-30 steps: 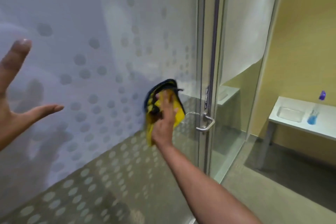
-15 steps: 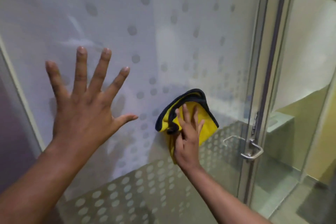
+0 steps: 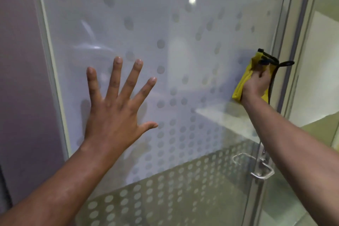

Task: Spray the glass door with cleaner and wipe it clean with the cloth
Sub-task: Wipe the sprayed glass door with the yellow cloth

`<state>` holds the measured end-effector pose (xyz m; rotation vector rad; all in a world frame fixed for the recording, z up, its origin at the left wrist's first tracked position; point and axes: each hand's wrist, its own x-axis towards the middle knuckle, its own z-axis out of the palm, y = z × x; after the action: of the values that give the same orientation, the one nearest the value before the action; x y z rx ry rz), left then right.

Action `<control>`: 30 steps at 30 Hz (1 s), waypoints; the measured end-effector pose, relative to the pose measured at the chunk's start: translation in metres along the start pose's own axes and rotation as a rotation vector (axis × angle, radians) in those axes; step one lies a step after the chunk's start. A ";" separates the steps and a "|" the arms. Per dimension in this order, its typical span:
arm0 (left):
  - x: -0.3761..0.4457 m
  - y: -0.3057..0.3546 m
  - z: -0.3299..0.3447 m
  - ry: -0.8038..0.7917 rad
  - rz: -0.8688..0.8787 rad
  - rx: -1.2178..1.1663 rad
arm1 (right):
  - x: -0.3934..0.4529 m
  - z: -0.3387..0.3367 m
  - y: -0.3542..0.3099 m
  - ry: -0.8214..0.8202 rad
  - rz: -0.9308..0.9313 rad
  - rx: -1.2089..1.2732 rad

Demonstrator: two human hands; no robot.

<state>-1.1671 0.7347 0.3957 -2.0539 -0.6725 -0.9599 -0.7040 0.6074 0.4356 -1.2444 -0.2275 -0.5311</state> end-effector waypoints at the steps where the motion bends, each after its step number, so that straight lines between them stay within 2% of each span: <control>1: 0.000 0.000 0.000 0.007 0.001 0.004 | 0.005 0.008 -0.022 0.017 -0.013 -0.012; 6: -0.001 0.001 0.002 0.022 -0.002 0.018 | -0.033 0.033 -0.147 -0.053 -0.208 -0.023; 9: -0.001 0.001 0.001 0.023 -0.014 0.015 | -0.075 0.051 -0.198 -0.149 -0.402 -0.001; 13: -0.001 0.000 0.001 0.015 -0.015 -0.002 | -0.147 0.080 -0.246 -0.373 -0.801 0.043; 19: 0.000 0.001 -0.001 -0.003 -0.027 0.007 | -0.224 0.095 -0.271 -0.601 -1.557 -0.193; 23: 0.000 0.001 0.000 0.010 -0.028 -0.005 | -0.199 0.092 -0.273 -0.702 -1.812 -0.254; 25: -0.001 0.000 0.001 0.012 -0.024 -0.010 | -0.171 0.087 -0.269 -0.683 -1.754 -0.254; 26: -0.001 0.000 0.000 0.010 -0.019 -0.002 | -0.157 0.084 -0.262 -0.648 -1.634 -0.228; 30: -0.002 0.000 -0.002 0.011 -0.014 0.014 | -0.126 0.067 -0.210 -0.444 -0.964 -0.073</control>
<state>-1.1686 0.7327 0.3947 -2.0326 -0.6867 -0.9708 -0.9094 0.6568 0.5762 -1.2644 -1.2263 -1.0802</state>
